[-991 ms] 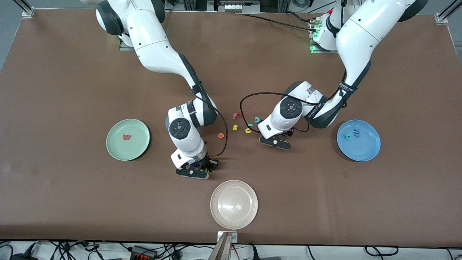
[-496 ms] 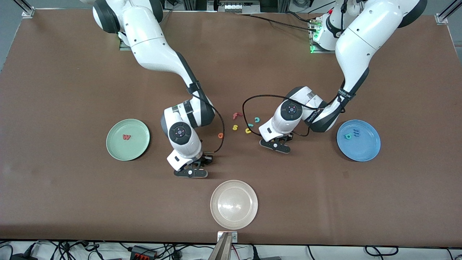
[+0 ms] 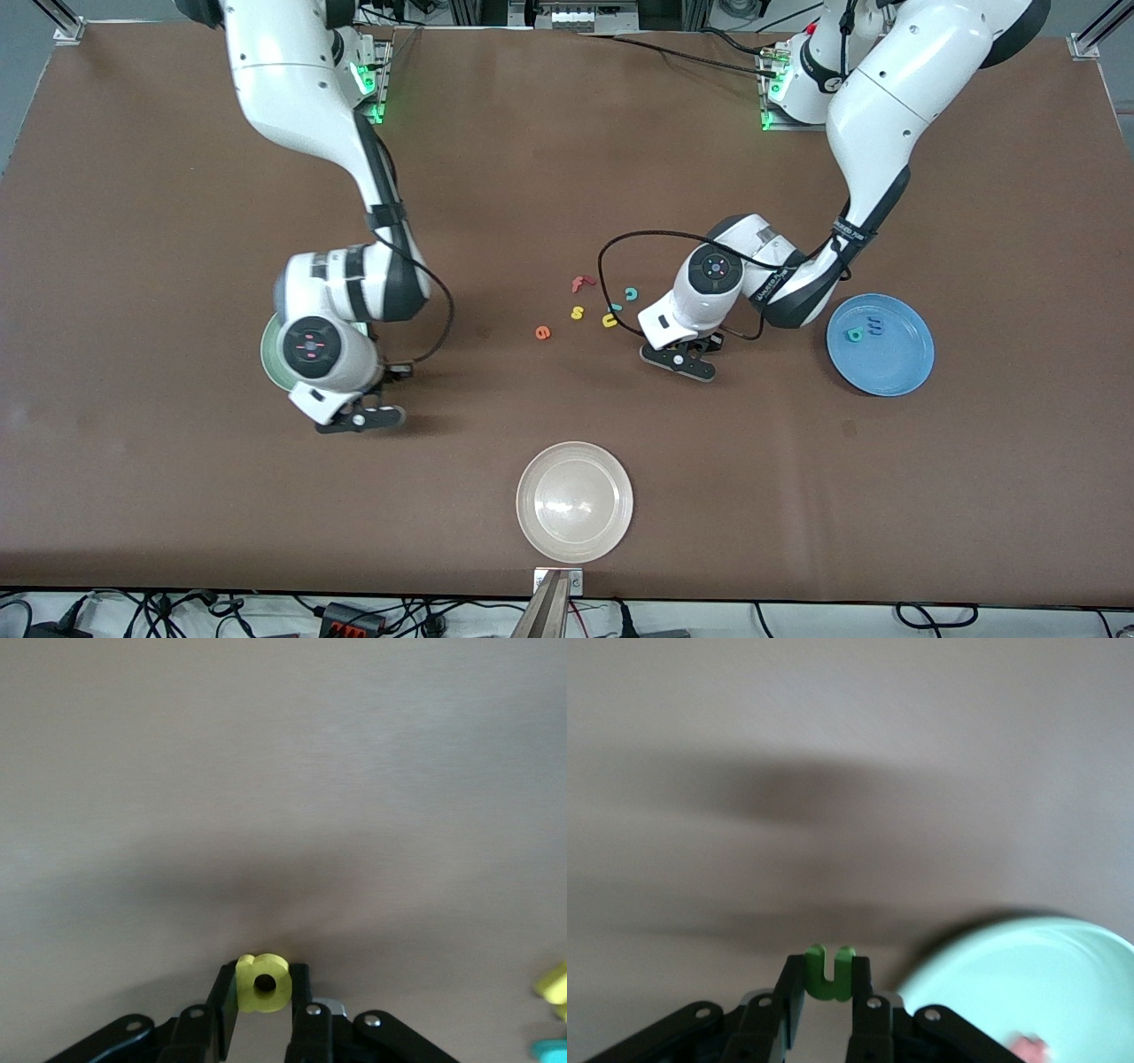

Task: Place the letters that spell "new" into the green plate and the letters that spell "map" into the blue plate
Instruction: 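Carry the u onto the green plate while the left gripper places yellow d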

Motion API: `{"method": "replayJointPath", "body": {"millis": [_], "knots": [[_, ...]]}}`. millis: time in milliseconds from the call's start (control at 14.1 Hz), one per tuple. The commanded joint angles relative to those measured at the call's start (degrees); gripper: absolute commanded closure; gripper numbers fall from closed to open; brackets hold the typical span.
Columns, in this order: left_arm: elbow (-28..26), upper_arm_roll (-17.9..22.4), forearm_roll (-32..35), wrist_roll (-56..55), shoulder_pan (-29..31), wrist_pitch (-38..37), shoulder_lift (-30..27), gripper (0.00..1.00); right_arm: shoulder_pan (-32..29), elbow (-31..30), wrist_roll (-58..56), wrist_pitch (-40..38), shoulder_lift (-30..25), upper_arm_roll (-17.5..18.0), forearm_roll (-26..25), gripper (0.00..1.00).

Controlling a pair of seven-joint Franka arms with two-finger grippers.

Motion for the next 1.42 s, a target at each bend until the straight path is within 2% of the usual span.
{"method": "replayJointPath", "body": {"millis": [0, 142, 283, 425, 637, 708, 920, 991, 1062, 1133, 1204, 1274, 1345], "knots": [[0.41, -0.67, 1.27, 2.77, 3.30, -8.66, -6.16, 0.89, 0.96, -13.70, -6.31, 0.55, -10.31, -1.38, -0.81, 0.95], [0.50, -1.03, 1.09, 5.84, 6.89, -16.04, -10.12, 0.89, 1.05, -17.22, -9.57, 0.55, -11.81, -3.23, -0.81, 0.94], [0.67, -1.03, 0.48, 11.80, 10.23, -23.25, -12.24, 0.89, 1.05, -19.86, -9.85, 1.33, -12.34, -3.23, -0.81, 0.94], [0.59, -1.03, 0.48, 19.18, 14.97, -26.26, -13.03, 0.89, 0.96, -20.13, -9.94, 1.95, -11.73, -3.15, -0.81, 0.94], [0.06, -0.85, 0.56, 27.10, 21.74, -25.75, -12.08, 0.89, 1.22, -20.05, -9.85, 3.26, -9.80, -3.15, -0.72, 0.95], [-0.11, -0.85, 0.83, 28.17, 23.33, -24.53, -10.76, 0.89, 1.22, -20.05, -9.85, 4.23, -8.93, -3.15, -0.63, 1.00], [-5.28, -0.77, 0.83, 30.46, 28.61, -13.22, -9.61, 0.89, 0.52, -20.05, -9.85, 6.17, -7.78, -2.97, -0.20, 1.00], [-6.43, -0.76, 0.92, 31.07, 29.58, -11.44, -9.61, 0.83, 0.61, -20.05, -9.76, 6.17, -7.78, -2.97, 0.16, 1.00], [-6.53, -0.76, 0.92, 31.34, 29.85, -11.33, -9.35, 0.60, 0.52, -19.96, -9.76, 6.34, -7.69, -2.97, 0.16, 1.00], [-6.44, -0.76, 0.83, 31.26, 29.85, -11.24, -9.00, 0.01, 0.35, -19.70, -9.85, 6.61, -7.69, -2.97, 0.16, 0.81], [-6.18, -0.76, 0.83, 31.26, 29.85, -11.59, -9.08, 0.00, 0.34, -19.43, -9.41, 6.70, -7.77, -2.97, 0.42, 0.19], [-6.01, -0.85, 0.83, 31.26, 29.76, -11.86, -9.52, 0.00, 0.43, -18.91, -9.41, 6.52, -7.95, -2.97, 0.51, 0.00], [-5.57, -1.03, 0.83, 31.17, 29.85, -12.29, -10.04, 0.00, 0.52, -17.86, -9.32, 6.00, -8.39, -3.06, 0.51, 0.00]]}}
